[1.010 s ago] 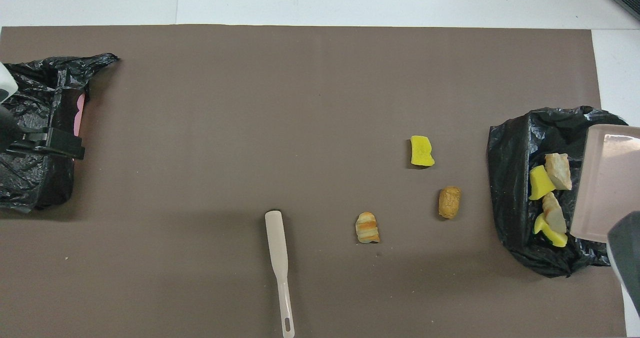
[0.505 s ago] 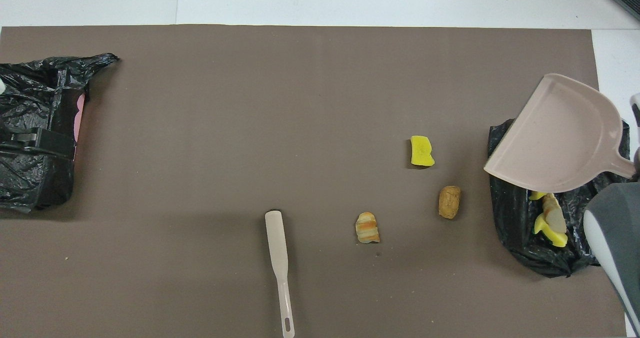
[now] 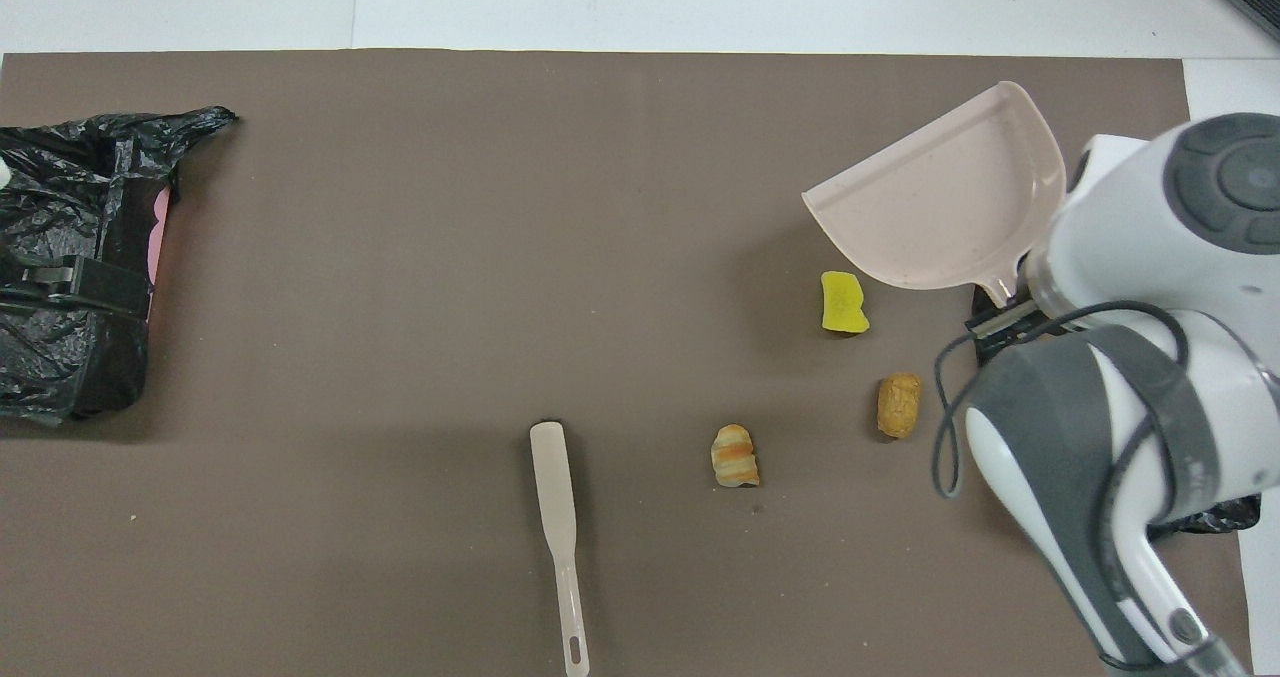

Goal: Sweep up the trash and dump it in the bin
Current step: 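Lift the emptied dustpan and carry it back to the table center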

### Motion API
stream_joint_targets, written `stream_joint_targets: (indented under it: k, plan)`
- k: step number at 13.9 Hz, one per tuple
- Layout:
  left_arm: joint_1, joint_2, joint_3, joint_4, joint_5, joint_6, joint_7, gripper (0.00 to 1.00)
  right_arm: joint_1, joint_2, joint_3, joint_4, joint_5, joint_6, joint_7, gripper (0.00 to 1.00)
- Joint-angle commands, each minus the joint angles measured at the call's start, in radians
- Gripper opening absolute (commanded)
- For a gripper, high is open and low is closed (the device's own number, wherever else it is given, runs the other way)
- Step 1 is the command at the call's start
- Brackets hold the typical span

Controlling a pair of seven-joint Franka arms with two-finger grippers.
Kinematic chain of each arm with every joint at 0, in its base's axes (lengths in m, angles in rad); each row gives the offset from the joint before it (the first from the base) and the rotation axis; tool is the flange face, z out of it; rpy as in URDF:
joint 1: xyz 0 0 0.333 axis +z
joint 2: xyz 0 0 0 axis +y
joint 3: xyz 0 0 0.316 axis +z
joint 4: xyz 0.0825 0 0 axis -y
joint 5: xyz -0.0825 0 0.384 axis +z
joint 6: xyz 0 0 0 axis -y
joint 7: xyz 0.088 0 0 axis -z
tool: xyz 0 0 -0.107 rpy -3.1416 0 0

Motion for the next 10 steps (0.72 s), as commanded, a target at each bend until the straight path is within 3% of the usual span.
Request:
stream_joint_targets:
  k: [1,4,10]
  plan:
    - [0.004,-0.003,-0.003,0.006,0.020,-0.003,0.002,1.00,0.099,0.167,-0.005,0.183,0.061,-0.009,0.224,0.00]
    - [0.006,-0.003,-0.003,0.006,0.020,-0.003,0.002,1.00,0.191,0.308,-0.004,0.343,0.165,-0.002,0.421,0.00]
    - [0.006,-0.003,-0.005,0.006,0.020,-0.003,0.002,1.00,0.345,0.575,0.001,0.624,0.187,0.053,0.701,0.00]
